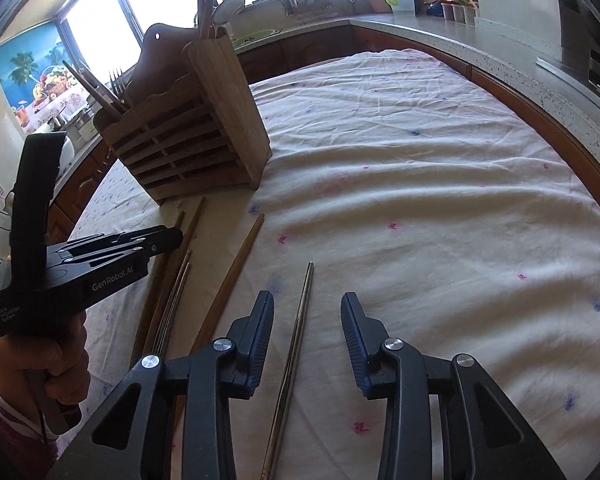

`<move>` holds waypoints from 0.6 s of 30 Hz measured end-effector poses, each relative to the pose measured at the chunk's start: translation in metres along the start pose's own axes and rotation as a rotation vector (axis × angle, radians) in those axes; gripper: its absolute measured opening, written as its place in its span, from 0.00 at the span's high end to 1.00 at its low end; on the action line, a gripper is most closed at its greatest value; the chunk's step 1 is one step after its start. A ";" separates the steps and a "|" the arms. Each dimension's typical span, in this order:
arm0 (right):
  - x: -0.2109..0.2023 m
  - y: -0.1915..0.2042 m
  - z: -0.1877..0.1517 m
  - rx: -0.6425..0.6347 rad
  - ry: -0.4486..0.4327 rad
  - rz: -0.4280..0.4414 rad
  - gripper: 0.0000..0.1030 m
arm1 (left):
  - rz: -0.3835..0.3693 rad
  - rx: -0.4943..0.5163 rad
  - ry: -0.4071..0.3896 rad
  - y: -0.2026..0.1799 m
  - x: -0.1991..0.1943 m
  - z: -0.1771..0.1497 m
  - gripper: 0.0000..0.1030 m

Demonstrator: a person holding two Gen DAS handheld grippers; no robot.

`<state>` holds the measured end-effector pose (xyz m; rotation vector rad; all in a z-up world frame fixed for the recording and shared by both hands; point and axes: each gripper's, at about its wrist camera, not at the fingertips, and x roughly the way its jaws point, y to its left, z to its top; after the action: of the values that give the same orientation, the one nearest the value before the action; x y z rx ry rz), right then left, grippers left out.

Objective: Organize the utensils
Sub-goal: 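Grasp a thin metal chopstick with the right tool while the left tool grasps a wooden one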

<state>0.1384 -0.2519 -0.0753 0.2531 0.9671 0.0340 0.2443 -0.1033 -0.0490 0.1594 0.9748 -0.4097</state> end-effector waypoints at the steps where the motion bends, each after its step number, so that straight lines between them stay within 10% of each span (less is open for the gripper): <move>1: 0.001 0.001 -0.002 -0.005 0.003 -0.002 0.67 | -0.012 0.000 0.001 0.002 -0.005 -0.008 0.91; 18: 0.016 0.025 0.004 -0.170 0.010 -0.115 0.76 | 0.037 -0.003 0.002 -0.007 -0.022 -0.028 0.85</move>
<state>0.1528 -0.2265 -0.0808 0.0405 0.9813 0.0123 0.2087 -0.0953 -0.0461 0.1753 0.9734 -0.3737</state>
